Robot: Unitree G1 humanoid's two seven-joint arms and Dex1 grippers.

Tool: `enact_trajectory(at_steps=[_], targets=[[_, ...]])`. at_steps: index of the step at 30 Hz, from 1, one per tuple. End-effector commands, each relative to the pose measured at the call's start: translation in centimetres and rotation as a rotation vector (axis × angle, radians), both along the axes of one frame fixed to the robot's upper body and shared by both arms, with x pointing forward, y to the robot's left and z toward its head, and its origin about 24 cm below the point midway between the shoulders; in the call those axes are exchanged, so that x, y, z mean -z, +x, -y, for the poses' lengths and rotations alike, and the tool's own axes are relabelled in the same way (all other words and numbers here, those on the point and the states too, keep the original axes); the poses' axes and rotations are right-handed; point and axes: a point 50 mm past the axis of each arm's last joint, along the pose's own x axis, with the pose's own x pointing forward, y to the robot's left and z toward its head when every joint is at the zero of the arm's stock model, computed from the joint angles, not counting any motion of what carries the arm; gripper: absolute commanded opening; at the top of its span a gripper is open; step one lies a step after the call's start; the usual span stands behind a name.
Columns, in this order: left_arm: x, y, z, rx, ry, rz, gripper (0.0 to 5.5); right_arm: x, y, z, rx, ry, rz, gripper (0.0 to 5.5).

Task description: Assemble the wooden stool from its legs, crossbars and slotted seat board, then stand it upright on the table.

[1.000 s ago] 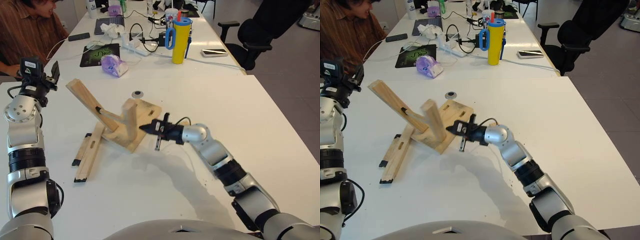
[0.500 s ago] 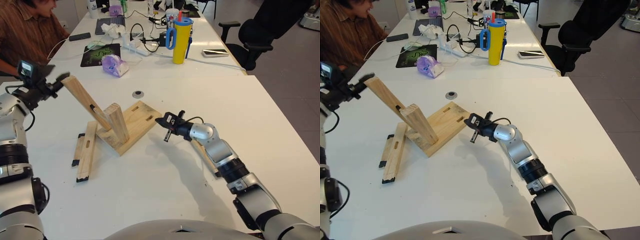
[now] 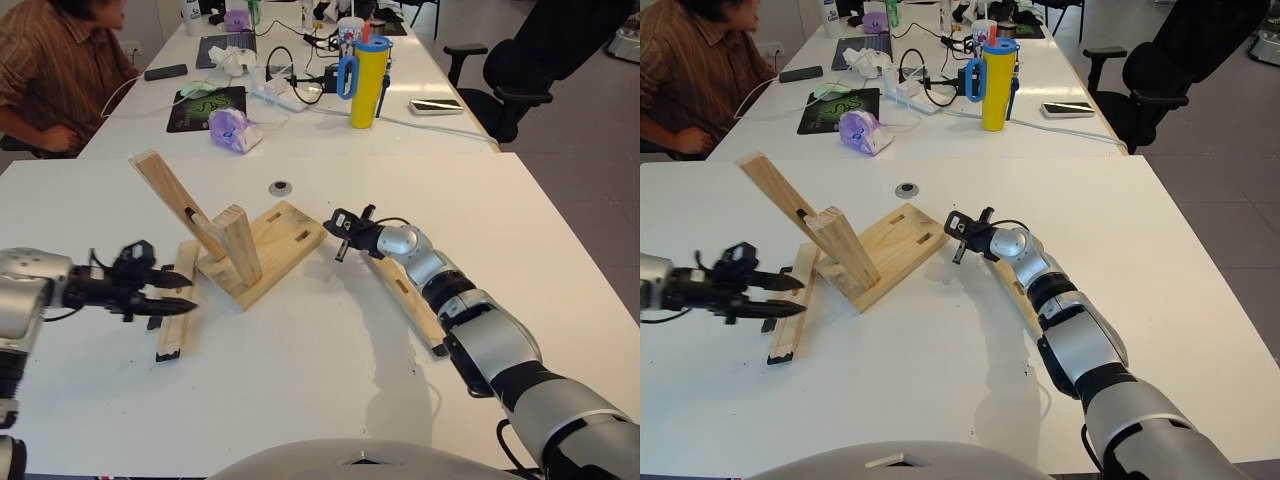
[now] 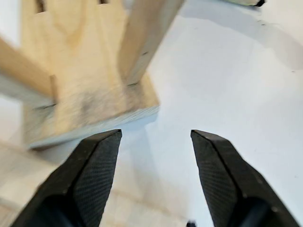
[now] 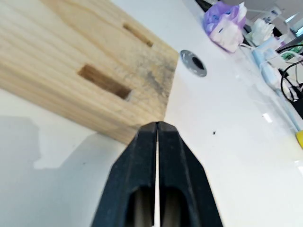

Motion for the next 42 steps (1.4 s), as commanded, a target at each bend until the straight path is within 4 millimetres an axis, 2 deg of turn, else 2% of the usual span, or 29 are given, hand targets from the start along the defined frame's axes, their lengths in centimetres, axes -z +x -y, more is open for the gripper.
enact_trajectory(at_steps=[1,4,10,13,18,22,25,32,37,42], targets=[[2.3,-2.0,3.6,0.060,0.005,-0.052,2.74,-0.1,0.1,-1.0,-0.073,-0.076,0.004,0.00],[3.2,-2.8,4.7,0.072,0.020,-0.063,2.74,-0.4,0.2,-0.9,-0.078,-0.086,0.031,0.00],[4.7,-2.7,5.9,0.010,0.114,0.048,2.74,-0.9,0.0,-1.2,-0.114,-0.024,0.082,0.00],[5.6,-2.2,5.3,-0.046,0.174,0.069,2.74,-0.6,-0.6,-1.5,-0.123,0.023,0.090,0.00],[5.2,0.7,3.7,-0.174,0.268,0.195,2.74,-0.9,-1.1,-1.5,-0.114,0.095,0.115,0.00],[5.3,1.7,3.0,-0.189,0.331,0.236,2.74,-2.5,-0.8,-3.7,-0.164,0.154,0.141,0.00],[5.5,2.0,3.3,-0.153,0.334,0.228,2.74,-2.2,0.0,-4.6,-0.127,0.018,0.141,0.00],[5.6,2.4,4.5,-0.100,0.301,0.216,2.74,-1.0,1.0,-2.7,-0.015,-0.167,0.113,0.00],[6.0,2.0,5.0,-0.087,0.290,0.203,2.74,-0.1,0.7,-1.9,-0.021,-0.214,0.059,0.00],[6.0,2.2,4.7,-0.120,0.294,0.220,2.74,0.3,0.6,-1.8,-0.035,-0.242,0.078,0.00]])
